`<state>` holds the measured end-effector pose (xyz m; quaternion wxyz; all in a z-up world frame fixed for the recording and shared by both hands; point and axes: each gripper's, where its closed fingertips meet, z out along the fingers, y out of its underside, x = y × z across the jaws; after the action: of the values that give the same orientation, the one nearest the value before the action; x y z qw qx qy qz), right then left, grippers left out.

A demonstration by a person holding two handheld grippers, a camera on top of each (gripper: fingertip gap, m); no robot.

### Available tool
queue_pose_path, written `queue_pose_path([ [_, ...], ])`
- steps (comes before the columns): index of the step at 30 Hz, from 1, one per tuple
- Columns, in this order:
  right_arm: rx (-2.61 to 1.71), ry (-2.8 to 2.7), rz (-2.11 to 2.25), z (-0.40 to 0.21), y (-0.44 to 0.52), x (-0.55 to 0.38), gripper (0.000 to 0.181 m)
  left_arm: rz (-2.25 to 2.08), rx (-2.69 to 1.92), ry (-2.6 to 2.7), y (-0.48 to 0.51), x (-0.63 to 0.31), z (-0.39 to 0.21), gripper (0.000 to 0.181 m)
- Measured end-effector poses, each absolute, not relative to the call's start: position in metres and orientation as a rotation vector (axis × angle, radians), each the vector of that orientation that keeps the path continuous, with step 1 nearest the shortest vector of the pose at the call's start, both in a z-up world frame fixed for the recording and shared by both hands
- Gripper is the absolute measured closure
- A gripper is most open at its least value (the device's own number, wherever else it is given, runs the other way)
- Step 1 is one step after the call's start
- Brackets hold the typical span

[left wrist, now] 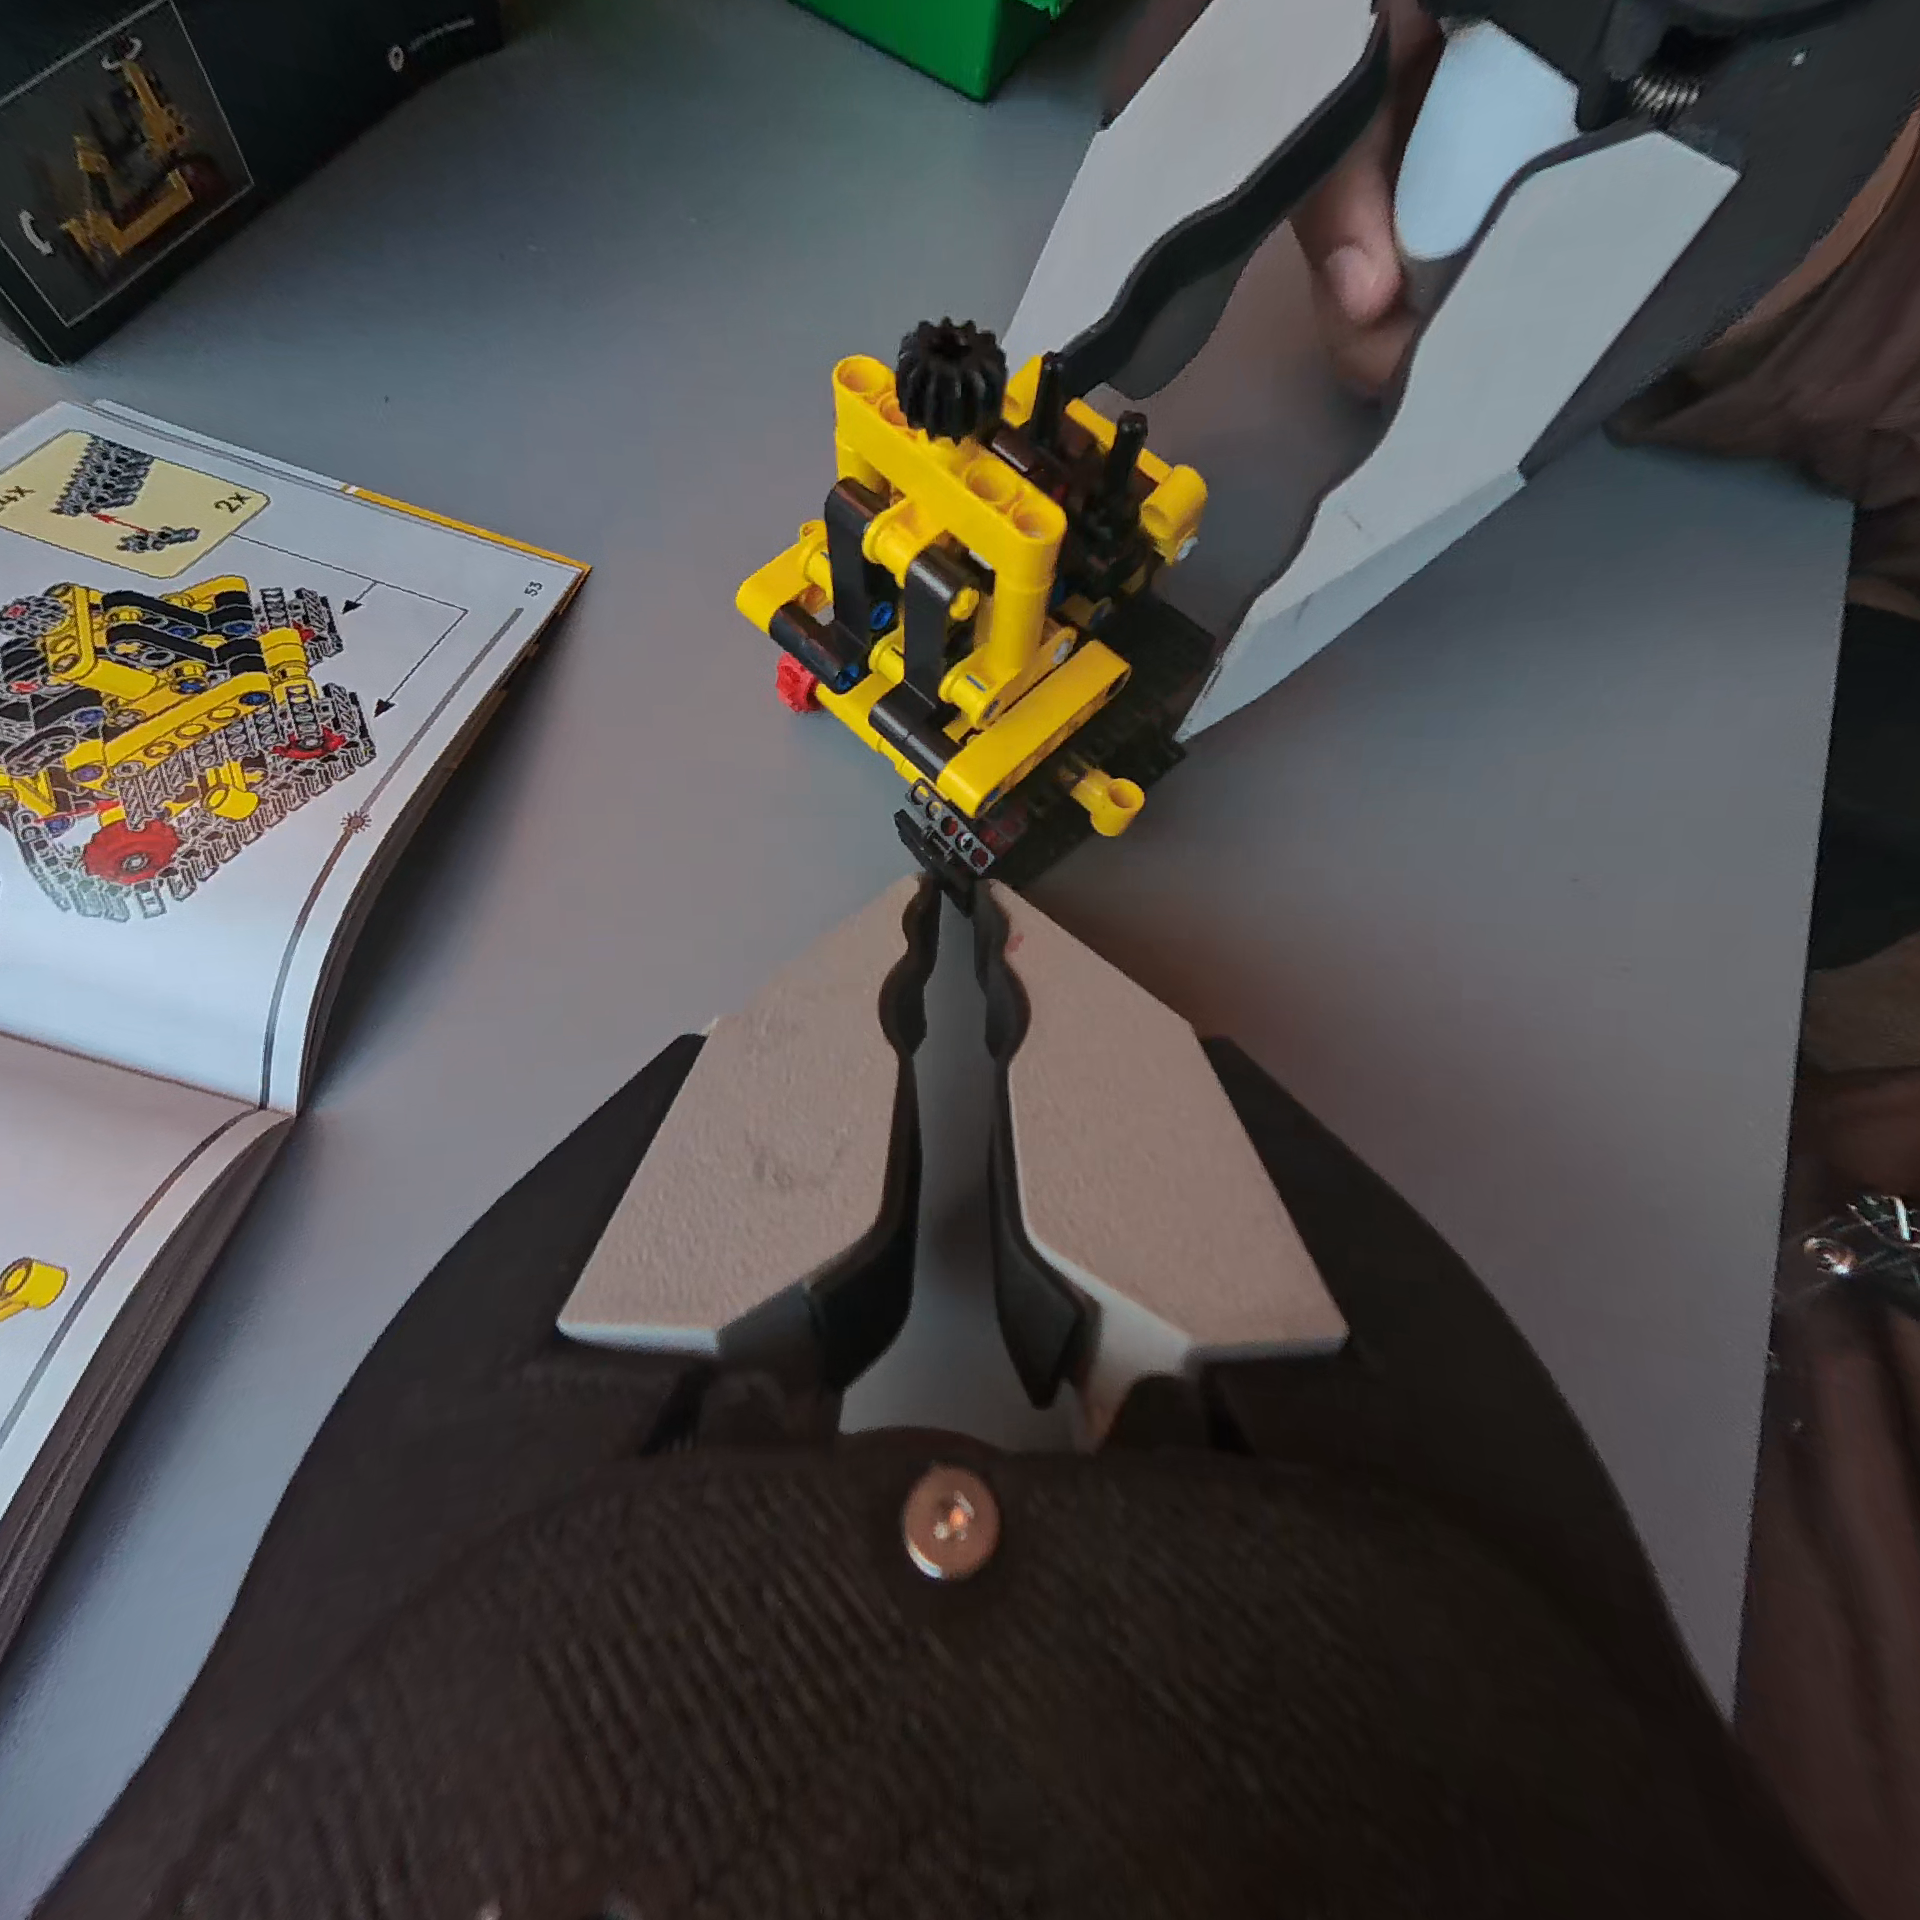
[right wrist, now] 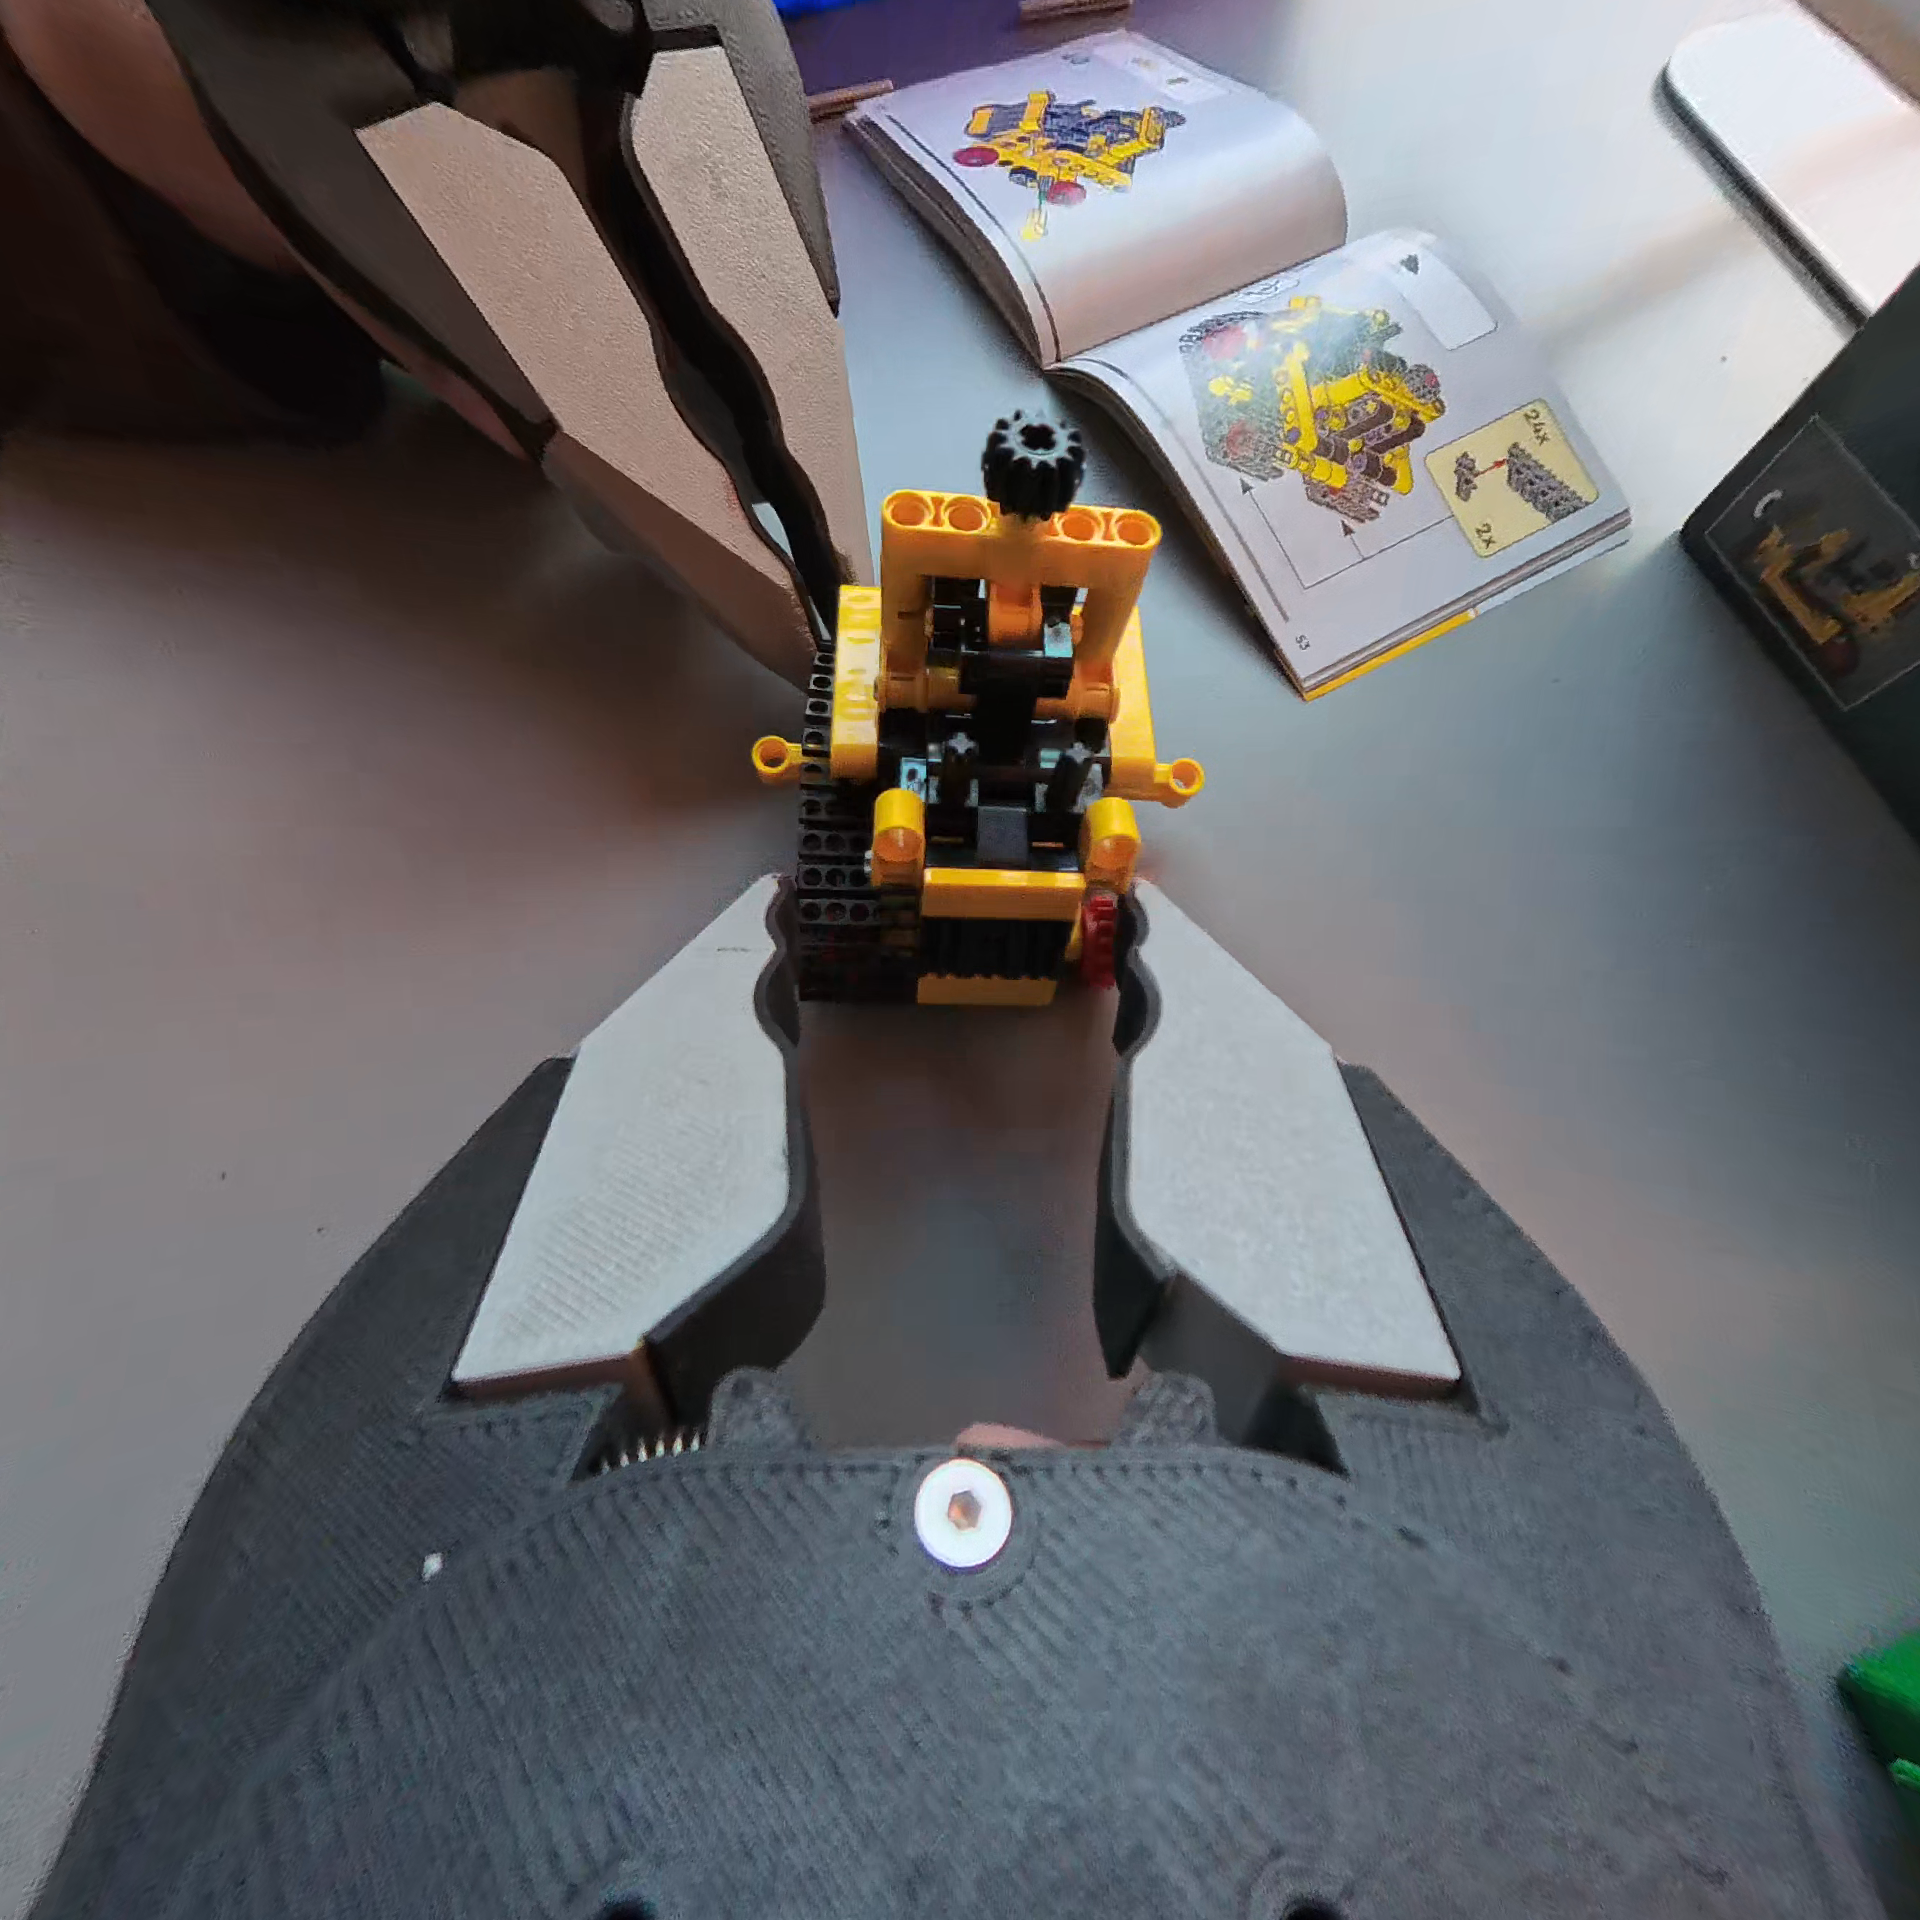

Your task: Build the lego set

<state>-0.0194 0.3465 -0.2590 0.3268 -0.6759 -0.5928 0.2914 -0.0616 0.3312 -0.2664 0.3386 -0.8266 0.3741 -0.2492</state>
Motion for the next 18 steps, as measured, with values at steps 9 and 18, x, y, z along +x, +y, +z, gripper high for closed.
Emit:
queue_pose_path([
  [9, -1.742, -1.542, 0.683, -0.2577, 0.3478, -0.0168, 0.132, -0.638, -2.143, 0.997, 0.3293, -0.0605, -0.2667, 0.178],
  [18, -1.770, -1.508, 0.725, -0.2573, 0.3478, -0.0191, 0.132, -0.602, -2.124, 1.021, 0.3284, -0.0595, -0.2668, 0.175],
])
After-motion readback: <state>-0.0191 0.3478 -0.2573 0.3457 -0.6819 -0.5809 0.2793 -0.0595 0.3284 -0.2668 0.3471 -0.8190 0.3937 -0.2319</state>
